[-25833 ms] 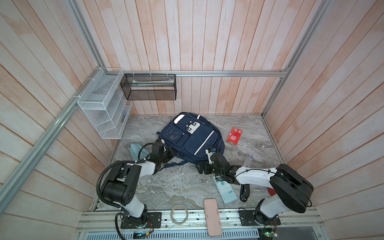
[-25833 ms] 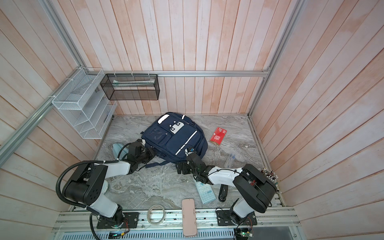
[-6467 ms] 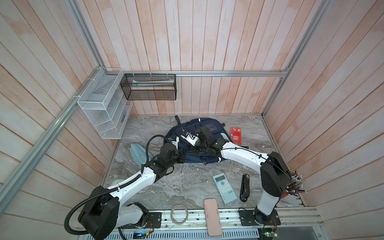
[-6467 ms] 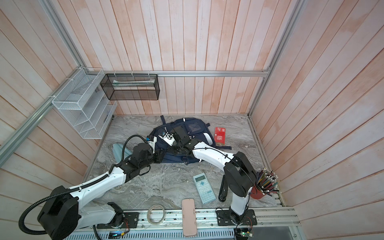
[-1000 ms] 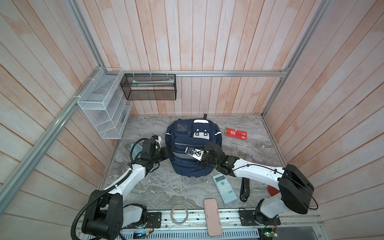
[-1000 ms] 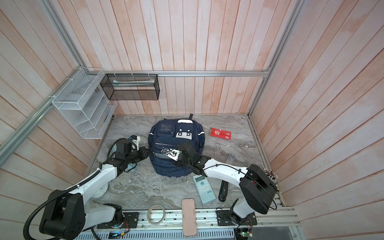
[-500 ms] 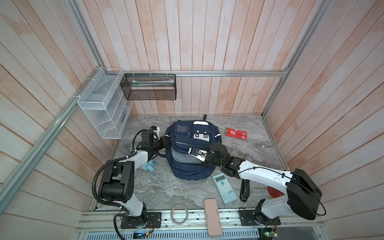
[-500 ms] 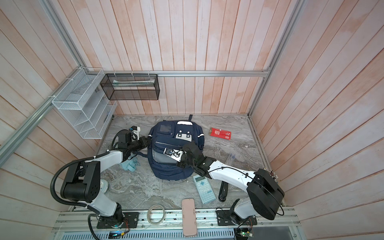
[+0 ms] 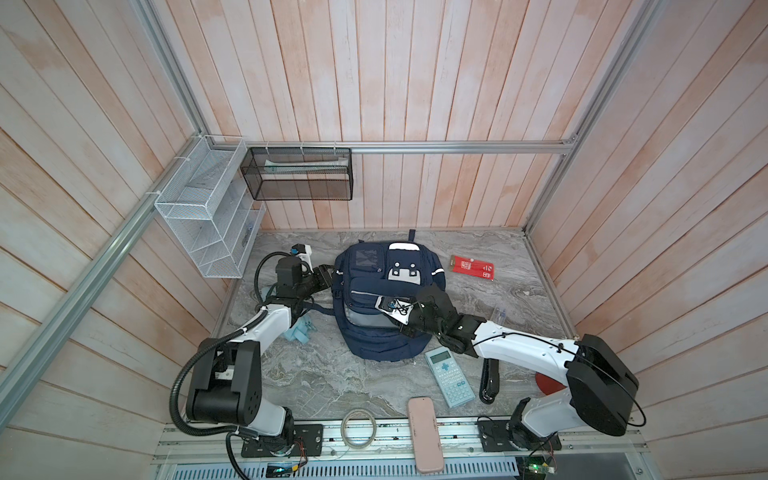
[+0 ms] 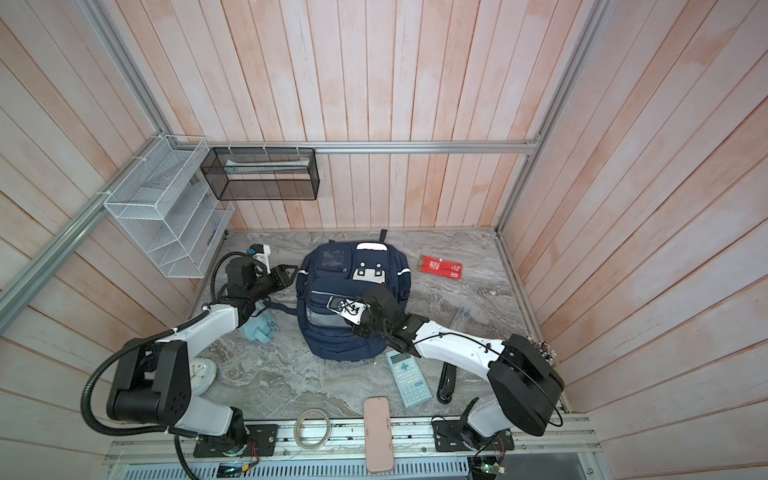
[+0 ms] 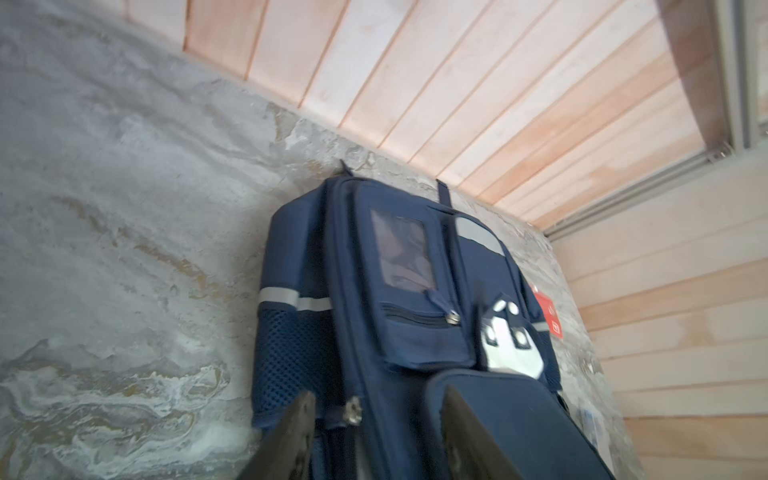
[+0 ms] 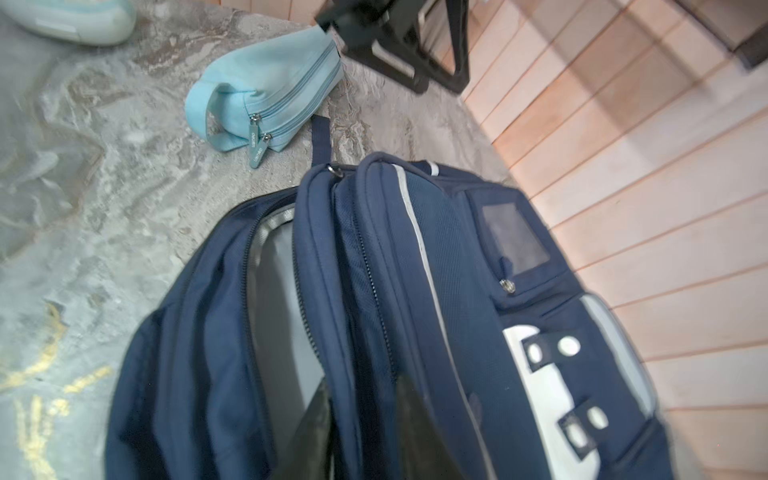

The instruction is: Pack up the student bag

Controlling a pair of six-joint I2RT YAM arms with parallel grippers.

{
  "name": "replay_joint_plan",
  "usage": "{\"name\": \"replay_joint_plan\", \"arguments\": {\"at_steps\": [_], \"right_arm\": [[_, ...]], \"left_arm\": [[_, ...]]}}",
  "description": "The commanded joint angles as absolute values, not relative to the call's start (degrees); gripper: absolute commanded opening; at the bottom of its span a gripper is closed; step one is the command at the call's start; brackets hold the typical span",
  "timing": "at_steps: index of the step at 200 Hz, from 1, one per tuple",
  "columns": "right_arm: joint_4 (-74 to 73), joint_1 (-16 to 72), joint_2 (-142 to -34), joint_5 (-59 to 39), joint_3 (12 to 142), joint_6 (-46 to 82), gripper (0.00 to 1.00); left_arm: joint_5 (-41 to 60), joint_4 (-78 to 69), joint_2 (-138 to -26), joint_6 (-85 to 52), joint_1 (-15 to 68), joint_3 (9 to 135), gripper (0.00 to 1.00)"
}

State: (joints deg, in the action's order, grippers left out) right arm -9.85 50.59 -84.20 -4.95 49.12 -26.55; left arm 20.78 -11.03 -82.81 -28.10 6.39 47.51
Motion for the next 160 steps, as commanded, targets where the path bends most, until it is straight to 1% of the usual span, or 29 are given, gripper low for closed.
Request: {"name": "replay_joint_plan", "arguments": {"at_steps": [1, 5, 10, 16, 27, 47, 56, 62, 63, 65, 66, 67, 68, 69, 71, 89, 107, 123, 138, 149, 160], "right_arm": [[-8.71, 50.66, -84.25, -0.37, 50.38, -18.26, 0.42], [-8.85, 50.63, -84.03, 0.27, 49.93, -17.41, 0.43], [-9.12, 50.63, -83.75, 1.09, 49.27, -16.21, 0.43], [-9.02, 50.67, -83.47, 1.45, 48.8, -14.63, 0.43], [-7.93, 50.67, -83.09, -0.07, 48.09, -12.03, 0.44], [-4.41, 52.45, -82.35, -2.76, 48.82, -6.67, 0.47], [-5.51, 53.96, -81.64, -1.91, 48.25, -3.14, 0.52], [-6.81, 54.92, -81.17, -0.82, 47.79, -0.04, 0.57], [-7.1, 55.1, -81.1, -0.72, 47.71, 0.51, 0.6], [-7.58, 55.3, -80.96, -0.29, 47.52, 1.69, 0.7], [-7.74, 55.47, -80.96, -0.06, 47.49, 2.29, 0.78], [-7.96, 55.6, -80.95, 0.19, 47.43, 2.9, 0.87], [-8.33, 55.66, -80.91, 0.36, 47.4, 3.52, 0.93], [-8.65, 55.87, -80.88, 0.62, 47.39, 4.09, 0.95], [-9.28, 56.18, -80.91, 1.03, 47.31, 5.28, 0.97], [-13.92, 58.04, -82.56, 1.61, 48.07, 12.14, 0.98], [-18.92, 60.75, -87.9, 2.42, 50.76, 12.95, 0.98], [-19.42, 62.12, -95.41, 3.8, 56.65, 12.26, 0.98], [-19.65, 62.39, -102.74, 2.84, 62.65, 13.02, 0.98], [-20.87, 62.49, -107.51, 0.36, 66.82, 13.45, 0.98], [-21.31, 62.79, -111.57, -0.72, 70.91, 13.67, 0.98]], "left_arm": [[19.88, -6.16, -76.52, -24.53, 10.27, 47.11, 0.59], [20.36, -5.72, -75.64, -24.66, 10.81, 46.98, 0.59], [21.27, -5.2, -74.59, -25.23, 11.27, 46.71, 0.63], [22.95, -4.9, -73.46, -26.51, 11.29, 45.97, 0.64], [22.61, -1.69, -71.67, -29.02, 10.97, 45.01, 0.69], [21.44, 5.95, -68.51, -30.69, 9.29, 43.68, 0.71], [20.68, 7.88, -66.27, -31.42, 8.07, 42.16, 0.72], [20.34, 8.67, -64.6, -31.91, 6.62, 40.96, 0.74], [20.37, 8.73, -64.34, -32.0, 6.34, 40.83, 0.74], [20.38, 8.99, -63.87, -32.1, 5.87, 40.33, 0.75], [20.34, 9.11, -63.62, -32.14, 5.48, 40.2, 0.75], [20.37, 9.17, -63.45, -32.15, 5.29, 40.01, 0.76], [20.42, 9.33, -63.23, -32.16, 5.06, 39.91, 0.76], [20.41, 9.5, -63.04, -32.21, 4.68, 39.78, 0.76], [20.44, 9.78, -62.67, -32.2, 4.27, 39.45, 0.77], [20.84, 12.58, -61.04, -31.41, -0.57, 38.35, 0.77], [21.15, 14.28, -60.89, -31.0, -2.72, 38.2, 0.77], [15.42, 17.71, -61.79, -28.91, -3.06, 39.82, 0.77], [8.59, 19.47, -63.06, -26.84, -4.52, 41.25, 0.76], [10.6, 19.53, -63.31, -26.69, -6.8, 41.69, 0.75], [13.11, 15.81, -62.24, -27.66, -8.62, 39.74, 0.74]]}}
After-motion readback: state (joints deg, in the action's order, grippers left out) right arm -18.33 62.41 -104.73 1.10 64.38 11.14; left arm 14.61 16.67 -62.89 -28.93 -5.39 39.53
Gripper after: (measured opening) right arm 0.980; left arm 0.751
